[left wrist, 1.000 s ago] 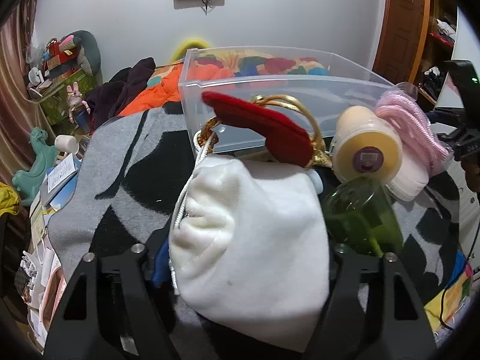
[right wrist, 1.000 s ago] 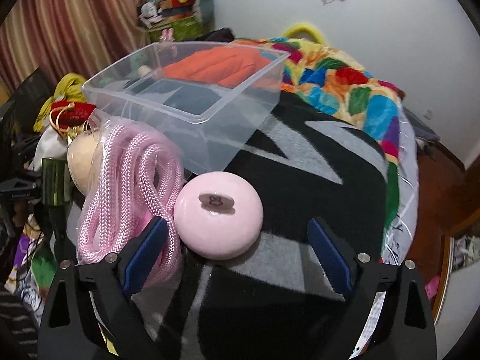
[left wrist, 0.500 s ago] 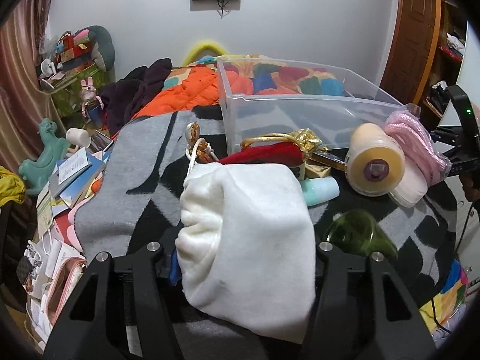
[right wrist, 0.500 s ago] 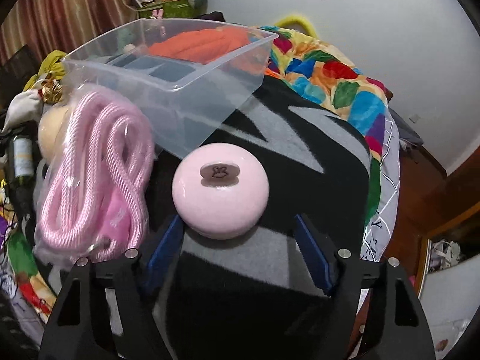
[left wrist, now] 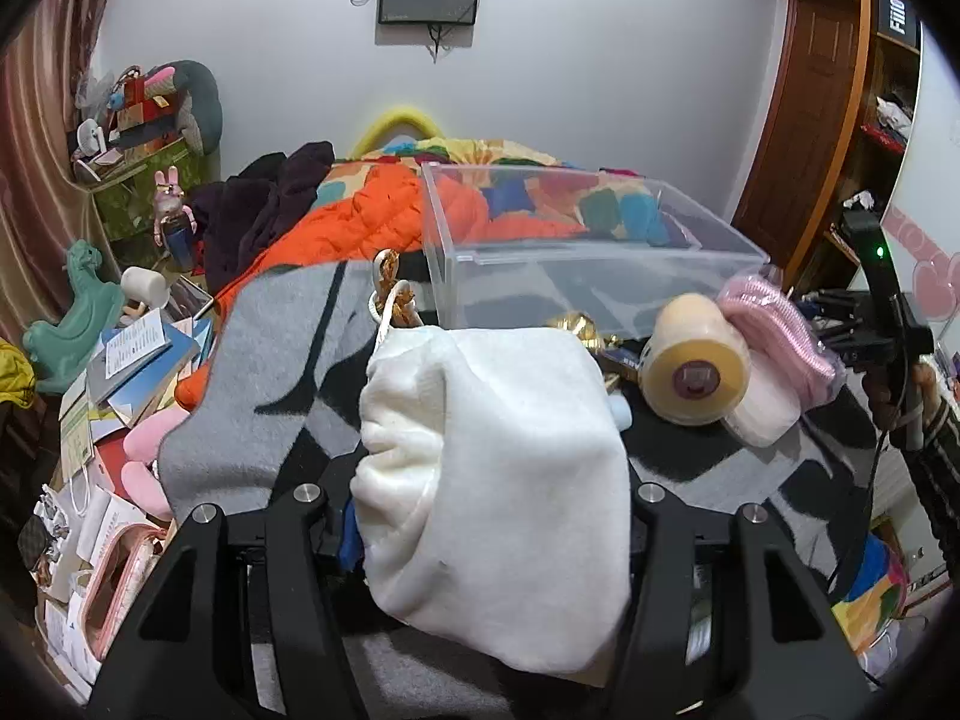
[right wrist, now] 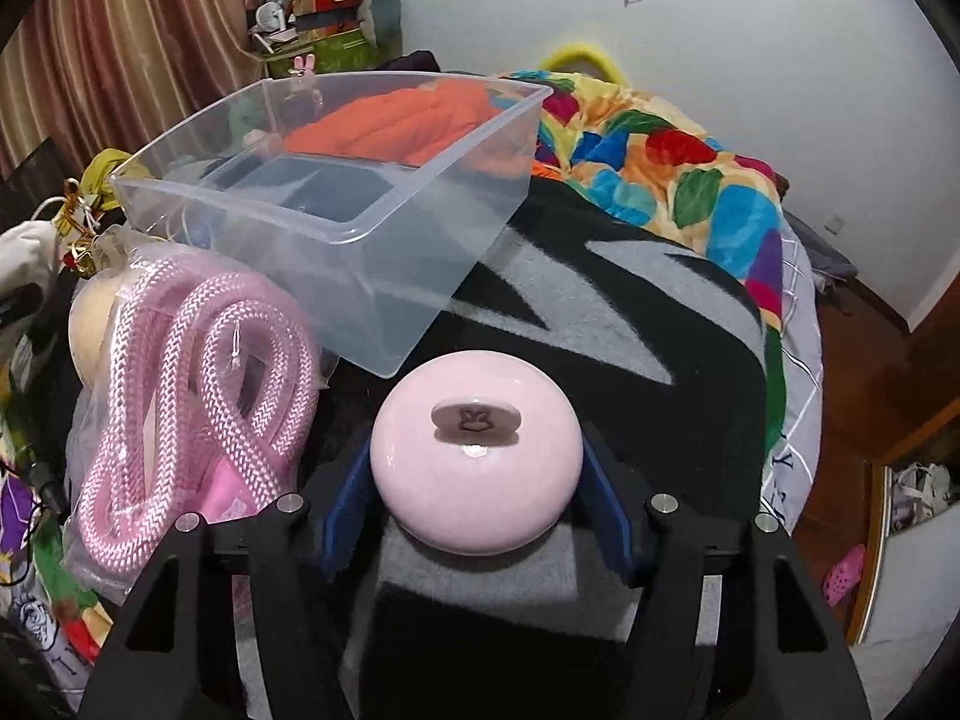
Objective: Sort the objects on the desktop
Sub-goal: 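Grasp the pink round container with the right tool while the left tool holds the white pouch, then carry both items over the clear box and open both tools to drop them in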
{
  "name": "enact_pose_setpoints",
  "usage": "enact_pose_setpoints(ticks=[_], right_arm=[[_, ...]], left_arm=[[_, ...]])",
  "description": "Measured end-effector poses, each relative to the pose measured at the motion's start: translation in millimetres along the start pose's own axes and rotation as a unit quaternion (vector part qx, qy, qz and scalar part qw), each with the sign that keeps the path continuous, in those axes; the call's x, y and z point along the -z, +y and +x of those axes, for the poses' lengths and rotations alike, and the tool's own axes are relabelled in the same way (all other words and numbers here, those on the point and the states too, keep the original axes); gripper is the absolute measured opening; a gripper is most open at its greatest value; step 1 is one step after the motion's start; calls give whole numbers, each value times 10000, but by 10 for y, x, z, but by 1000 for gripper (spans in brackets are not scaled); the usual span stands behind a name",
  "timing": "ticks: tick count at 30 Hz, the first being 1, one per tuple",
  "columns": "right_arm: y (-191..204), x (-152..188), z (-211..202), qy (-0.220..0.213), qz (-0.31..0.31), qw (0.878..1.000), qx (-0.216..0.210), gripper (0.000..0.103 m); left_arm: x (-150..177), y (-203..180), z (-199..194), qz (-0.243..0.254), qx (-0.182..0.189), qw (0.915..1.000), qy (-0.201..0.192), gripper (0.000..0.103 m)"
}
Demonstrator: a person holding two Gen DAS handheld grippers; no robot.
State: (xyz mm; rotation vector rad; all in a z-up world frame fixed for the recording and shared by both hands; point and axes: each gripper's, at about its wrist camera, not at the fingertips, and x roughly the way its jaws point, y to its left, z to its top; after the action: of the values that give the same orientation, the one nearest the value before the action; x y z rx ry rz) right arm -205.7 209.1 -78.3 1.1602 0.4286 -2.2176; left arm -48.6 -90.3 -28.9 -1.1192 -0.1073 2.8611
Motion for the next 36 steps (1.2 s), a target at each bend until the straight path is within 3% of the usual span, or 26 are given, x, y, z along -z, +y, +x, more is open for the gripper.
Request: enact_pose_setpoints(ticks=[11,22,36], right_arm=[[-43,-94,-367,-162,472,9986,-160,60],[97,-353,-655,-505,378,9978,-210,60],[245,-802,-561,-666,318,9969,-282,60]], left_arm=[[-237,-14,-87,-18,16,9998,-194,57],[-601,-108,-92,200,109,9990,-381,57],[-1116,-293,294,541,-14,9983,-196,57]])
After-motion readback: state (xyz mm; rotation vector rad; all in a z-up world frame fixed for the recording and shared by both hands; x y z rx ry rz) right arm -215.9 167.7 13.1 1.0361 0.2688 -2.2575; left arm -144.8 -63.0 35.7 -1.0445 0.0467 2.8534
